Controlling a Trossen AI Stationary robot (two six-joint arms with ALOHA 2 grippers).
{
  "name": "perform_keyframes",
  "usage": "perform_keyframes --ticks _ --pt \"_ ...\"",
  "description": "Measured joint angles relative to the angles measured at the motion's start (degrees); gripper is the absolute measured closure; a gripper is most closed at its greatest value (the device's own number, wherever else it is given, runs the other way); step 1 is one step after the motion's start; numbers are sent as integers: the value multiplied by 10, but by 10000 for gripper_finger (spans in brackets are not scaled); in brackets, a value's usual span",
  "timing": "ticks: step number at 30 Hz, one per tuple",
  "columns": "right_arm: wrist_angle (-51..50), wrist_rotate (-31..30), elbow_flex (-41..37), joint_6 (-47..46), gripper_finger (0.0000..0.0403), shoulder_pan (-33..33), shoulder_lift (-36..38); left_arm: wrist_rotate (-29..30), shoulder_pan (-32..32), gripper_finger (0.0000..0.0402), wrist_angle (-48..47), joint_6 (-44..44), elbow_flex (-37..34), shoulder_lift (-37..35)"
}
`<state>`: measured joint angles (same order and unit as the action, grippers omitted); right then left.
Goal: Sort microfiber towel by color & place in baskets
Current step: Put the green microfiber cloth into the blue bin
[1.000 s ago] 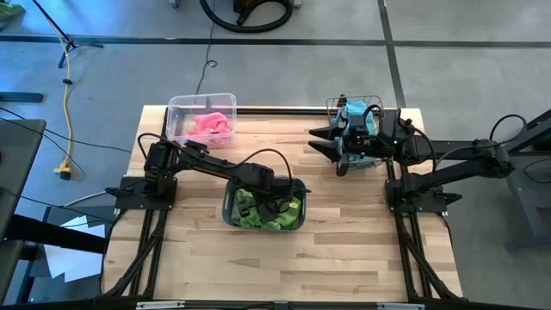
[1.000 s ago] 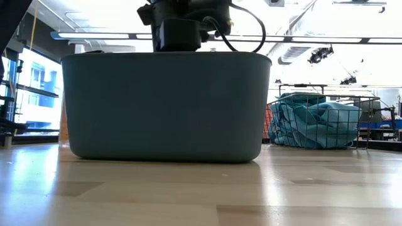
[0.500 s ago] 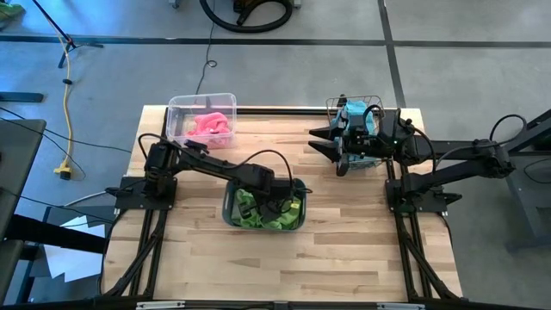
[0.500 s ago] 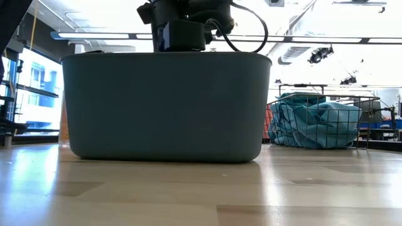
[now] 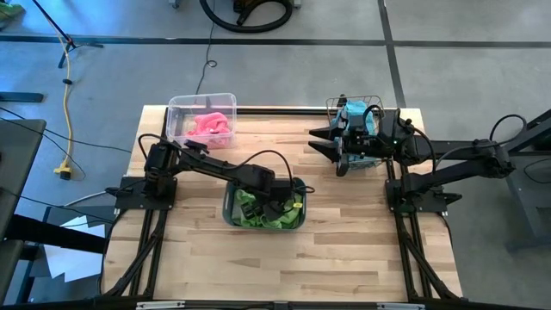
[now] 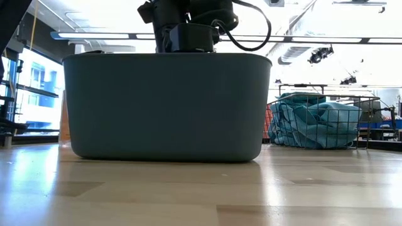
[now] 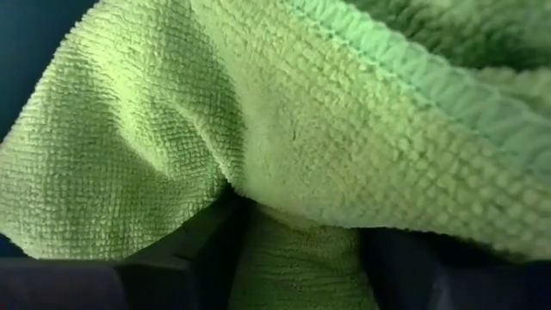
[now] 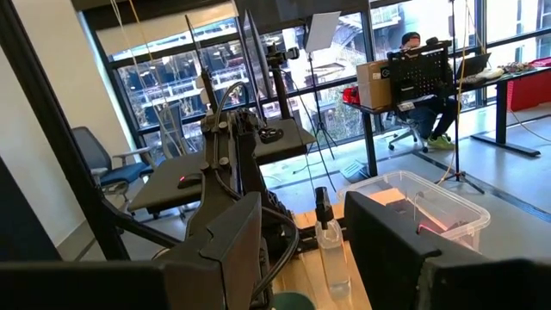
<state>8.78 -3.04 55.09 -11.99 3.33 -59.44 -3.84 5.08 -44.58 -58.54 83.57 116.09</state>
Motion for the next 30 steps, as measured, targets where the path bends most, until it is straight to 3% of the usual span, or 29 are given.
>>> perform_keyframes --ticks 5,30 --pt "-2 0 0 0 235 0 0 0 0 181 -3 0 2 0" --pt "-13 0 0 -7 235 0 0 35 26 179 -160 34 150 3"
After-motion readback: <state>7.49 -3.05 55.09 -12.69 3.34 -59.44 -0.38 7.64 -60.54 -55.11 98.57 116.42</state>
